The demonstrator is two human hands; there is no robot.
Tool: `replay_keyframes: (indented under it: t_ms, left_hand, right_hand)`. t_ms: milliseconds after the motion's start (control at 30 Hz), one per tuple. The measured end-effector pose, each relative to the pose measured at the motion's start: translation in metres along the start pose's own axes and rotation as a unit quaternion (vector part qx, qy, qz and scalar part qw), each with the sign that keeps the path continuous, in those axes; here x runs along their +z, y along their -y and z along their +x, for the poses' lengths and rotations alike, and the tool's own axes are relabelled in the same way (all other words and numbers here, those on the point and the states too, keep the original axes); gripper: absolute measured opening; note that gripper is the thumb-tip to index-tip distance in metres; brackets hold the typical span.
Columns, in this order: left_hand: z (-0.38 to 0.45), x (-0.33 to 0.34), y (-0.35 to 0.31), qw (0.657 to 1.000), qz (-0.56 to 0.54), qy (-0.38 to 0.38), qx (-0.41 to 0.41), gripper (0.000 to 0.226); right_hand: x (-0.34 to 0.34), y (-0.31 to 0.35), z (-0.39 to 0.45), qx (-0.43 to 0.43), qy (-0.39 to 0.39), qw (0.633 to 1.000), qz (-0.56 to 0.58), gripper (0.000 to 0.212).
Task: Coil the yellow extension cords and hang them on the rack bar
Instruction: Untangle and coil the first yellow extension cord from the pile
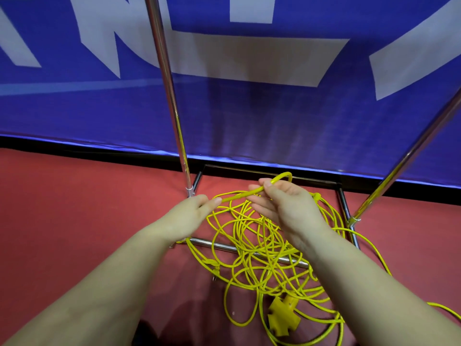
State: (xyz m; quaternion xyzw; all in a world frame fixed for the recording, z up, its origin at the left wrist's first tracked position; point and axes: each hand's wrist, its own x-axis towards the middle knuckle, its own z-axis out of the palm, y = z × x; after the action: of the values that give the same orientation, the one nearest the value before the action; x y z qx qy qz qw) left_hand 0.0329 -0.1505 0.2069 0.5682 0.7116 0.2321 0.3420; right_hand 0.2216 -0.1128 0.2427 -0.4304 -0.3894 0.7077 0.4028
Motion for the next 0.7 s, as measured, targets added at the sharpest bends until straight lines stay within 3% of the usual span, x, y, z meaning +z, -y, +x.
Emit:
replay_keyframes:
  t_ms: [200, 533, 600, 700]
  left_hand:
    - [-0.01, -0.028, 0.001, 0.995, -0.004, -0.097, 0.004, 0.051]
    - [-0.025, -0.052, -0.014, 0.99, -0.037, -0.131, 0.037, 0.053]
    - [-0.027, -0.052, -0.019, 0.99, -0.068, -0.117, 0.04, 0.052]
    - [-0.026, -0.043, -0.021, 0.992, -0.12, -0.029, 0.042, 0.048]
  right_hand:
    - [0.008, -0.012, 0.004, 0.041, 0.022, 0.999, 0.027, 0.012]
    - [0.022, -0.008, 0.003, 0.051, 0.031, 0.992, 0.115, 0.015]
    - [0.027, -0.009, 0.003, 0.064, 0.037, 0.986, 0.149, 0.014]
    - [0.034, -0.011, 0.002, 0.079, 0.047, 0.98, 0.174, 0.016]
